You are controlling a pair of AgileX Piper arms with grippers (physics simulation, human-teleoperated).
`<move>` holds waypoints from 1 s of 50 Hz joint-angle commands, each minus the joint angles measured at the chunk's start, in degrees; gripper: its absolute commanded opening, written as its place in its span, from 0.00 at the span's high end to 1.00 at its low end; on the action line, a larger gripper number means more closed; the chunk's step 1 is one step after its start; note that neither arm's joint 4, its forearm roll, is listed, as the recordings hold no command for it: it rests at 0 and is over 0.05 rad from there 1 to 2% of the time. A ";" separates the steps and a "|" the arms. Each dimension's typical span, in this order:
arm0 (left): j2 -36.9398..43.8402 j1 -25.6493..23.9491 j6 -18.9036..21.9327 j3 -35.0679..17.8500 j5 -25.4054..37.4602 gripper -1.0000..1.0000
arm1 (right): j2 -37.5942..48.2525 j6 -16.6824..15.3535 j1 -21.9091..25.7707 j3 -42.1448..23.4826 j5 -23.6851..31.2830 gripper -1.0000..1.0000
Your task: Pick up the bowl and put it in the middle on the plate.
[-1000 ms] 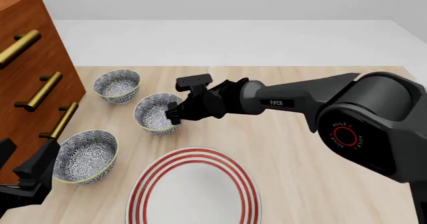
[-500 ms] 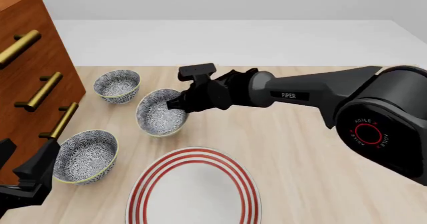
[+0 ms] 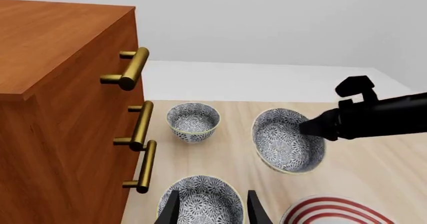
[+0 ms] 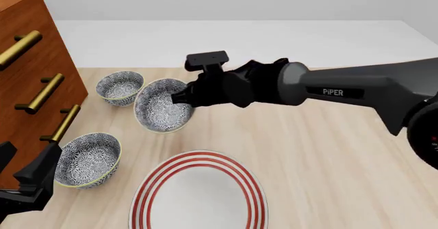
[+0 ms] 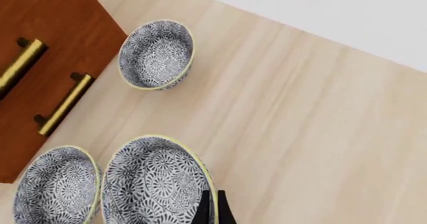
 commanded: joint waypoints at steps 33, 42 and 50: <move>-0.45 -0.41 0.82 -0.03 0.51 0.00 | -21.93 -0.62 4.45 19.25 -2.98 1.00; -0.24 -0.44 0.80 -0.01 0.36 0.00 | -25.96 -1.84 5.50 22.05 -2.02 1.00; -0.28 -0.42 0.85 -0.01 0.54 0.00 | -28.64 -2.65 6.15 25.67 -2.29 1.00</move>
